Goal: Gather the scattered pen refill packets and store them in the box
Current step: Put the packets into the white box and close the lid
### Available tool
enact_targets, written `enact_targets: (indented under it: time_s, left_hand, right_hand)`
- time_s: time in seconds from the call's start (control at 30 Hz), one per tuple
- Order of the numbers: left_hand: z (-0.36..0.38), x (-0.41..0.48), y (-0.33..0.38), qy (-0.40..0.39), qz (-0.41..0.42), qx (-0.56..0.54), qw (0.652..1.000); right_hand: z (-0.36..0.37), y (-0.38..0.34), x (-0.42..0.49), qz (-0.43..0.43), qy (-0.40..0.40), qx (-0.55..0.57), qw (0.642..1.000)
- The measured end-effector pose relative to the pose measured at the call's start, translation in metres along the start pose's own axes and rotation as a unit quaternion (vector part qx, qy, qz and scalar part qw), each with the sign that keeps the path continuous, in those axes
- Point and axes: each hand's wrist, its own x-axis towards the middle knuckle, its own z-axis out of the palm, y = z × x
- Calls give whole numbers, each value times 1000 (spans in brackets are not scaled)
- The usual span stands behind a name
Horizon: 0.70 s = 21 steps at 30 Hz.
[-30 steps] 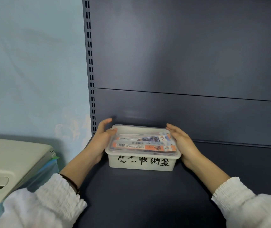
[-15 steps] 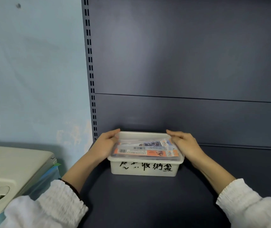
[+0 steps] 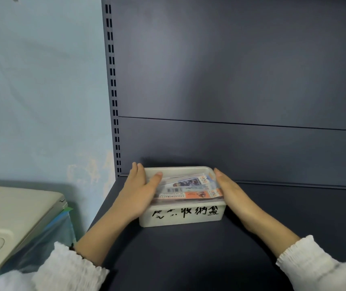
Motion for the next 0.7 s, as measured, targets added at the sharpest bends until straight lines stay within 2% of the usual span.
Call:
enact_targets:
  time_s: [0.1,0.2,0.23,0.3,0.37,0.43,0.47,0.53,0.7]
  left_hand:
    - [2,-1,-2,24,16,186,982]
    - [5,-2,4,79,58,232,968]
    - [5,-2,4,88,60,197,975]
    - [5,0,-2,104,35,29,994]
    - [2,2,-9,89,10,-195,977]
    - [-1,0,-14,20,0,-303,953]
    - [-3,-1,-16,-21,3,-292,956]
    - [-7,-1,-18,-91,11,-202,975]
    - [-13,4,-18,-136,14,-114,984]
  right_hand:
    - [-1,5,2,-29,25,-89,995]
    - [0,10,6,-48,59,-181,981]
    - [2,10,5,-51,65,-187,979]
    - [4,10,5,-56,59,-105,991]
    - [3,8,2,-31,33,26,999]
    - [-5,10,1,-5,-15,56,998]
    - [-10,13,2,-9,-43,33,999]
    - [-15,15,4,-26,-80,-35,996]
    - [-16,13,7,-43,-88,-77,992]
